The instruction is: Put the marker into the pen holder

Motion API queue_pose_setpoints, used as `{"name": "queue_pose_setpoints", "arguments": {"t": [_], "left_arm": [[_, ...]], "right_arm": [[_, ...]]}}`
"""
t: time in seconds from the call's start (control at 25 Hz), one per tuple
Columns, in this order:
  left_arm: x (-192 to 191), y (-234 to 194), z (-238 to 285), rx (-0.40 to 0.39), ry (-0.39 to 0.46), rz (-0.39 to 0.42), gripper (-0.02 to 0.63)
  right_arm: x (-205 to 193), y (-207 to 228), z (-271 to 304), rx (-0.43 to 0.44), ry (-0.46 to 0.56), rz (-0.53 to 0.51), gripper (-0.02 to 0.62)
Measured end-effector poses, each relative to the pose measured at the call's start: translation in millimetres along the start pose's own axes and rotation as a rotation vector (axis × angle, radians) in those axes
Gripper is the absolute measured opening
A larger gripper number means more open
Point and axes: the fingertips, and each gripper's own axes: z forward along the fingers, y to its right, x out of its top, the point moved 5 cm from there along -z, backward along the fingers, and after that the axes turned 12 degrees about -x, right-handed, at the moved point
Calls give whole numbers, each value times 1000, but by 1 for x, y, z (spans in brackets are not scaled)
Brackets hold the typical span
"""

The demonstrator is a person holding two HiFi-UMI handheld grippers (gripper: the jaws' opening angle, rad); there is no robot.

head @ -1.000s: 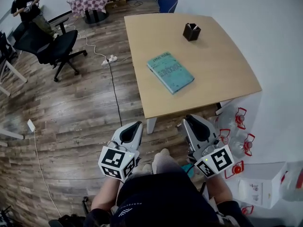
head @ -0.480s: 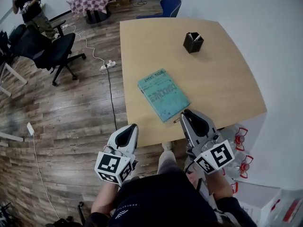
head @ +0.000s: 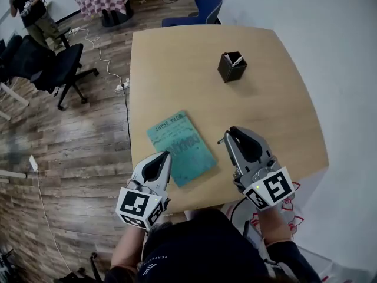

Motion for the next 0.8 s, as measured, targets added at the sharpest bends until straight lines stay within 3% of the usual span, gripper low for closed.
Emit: {"name": "queue_pose_setpoints", "arguments": {"t": [0.48, 0.8], "left_arm": [[37, -23, 105, -3, -10, 45, 9], [59, -42, 174, -31, -13, 99, 9]], "right_arm": [[6, 102, 69, -6, 36, -33, 43], [2, 156, 108, -61, 92, -17, 43]]}}
